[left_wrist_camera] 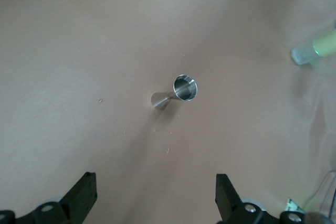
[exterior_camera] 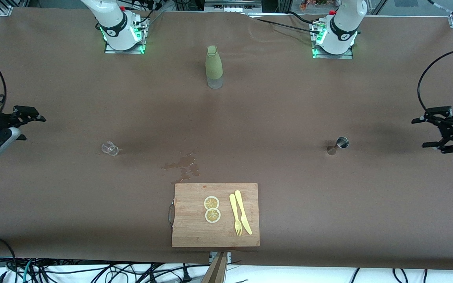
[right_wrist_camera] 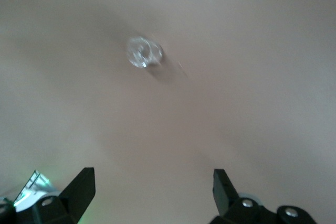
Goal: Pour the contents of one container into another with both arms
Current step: 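Lower the left gripper to the steel jigger while the right gripper reaches the beaker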
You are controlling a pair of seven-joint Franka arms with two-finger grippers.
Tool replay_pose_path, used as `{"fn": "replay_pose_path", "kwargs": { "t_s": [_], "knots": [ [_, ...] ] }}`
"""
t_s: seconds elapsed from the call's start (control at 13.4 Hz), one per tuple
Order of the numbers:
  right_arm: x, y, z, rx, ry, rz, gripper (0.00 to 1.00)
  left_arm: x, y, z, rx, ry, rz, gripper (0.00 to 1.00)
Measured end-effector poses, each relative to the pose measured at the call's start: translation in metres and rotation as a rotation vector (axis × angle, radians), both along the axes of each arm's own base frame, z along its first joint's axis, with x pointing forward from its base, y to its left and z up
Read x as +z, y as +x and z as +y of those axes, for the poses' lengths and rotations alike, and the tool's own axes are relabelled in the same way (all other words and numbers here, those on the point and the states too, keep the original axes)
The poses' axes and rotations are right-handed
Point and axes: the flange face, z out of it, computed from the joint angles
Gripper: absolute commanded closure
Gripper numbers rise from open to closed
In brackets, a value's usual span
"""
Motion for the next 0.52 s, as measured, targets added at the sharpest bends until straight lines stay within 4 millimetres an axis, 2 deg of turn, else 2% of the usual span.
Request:
{"fn": "replay_pose_path", "kwargs": {
  "t_s": [0.22, 0.3, 0.52],
  "knots": [
    [-0.063, -0.007, -0.026, 0.101, 0.206, -0.078, 0.0, -0.072, 0.003, 0.011, -0.089, -0.159, -0.071, 0.0],
    [-0.085, -0.01, -0.029, 0.141, 0.274, -0.113, 0.0, -0.098, 0.002, 0.015, -0.121, -0.222, -0.115, 0.0],
    [-0.134, -0.022, -0.033, 0.208, 0.435, -0.231, 0.0, -0.17, -0.004, 0.014, -0.205, -0.39, -0.241, 0.0]
  ]
}}
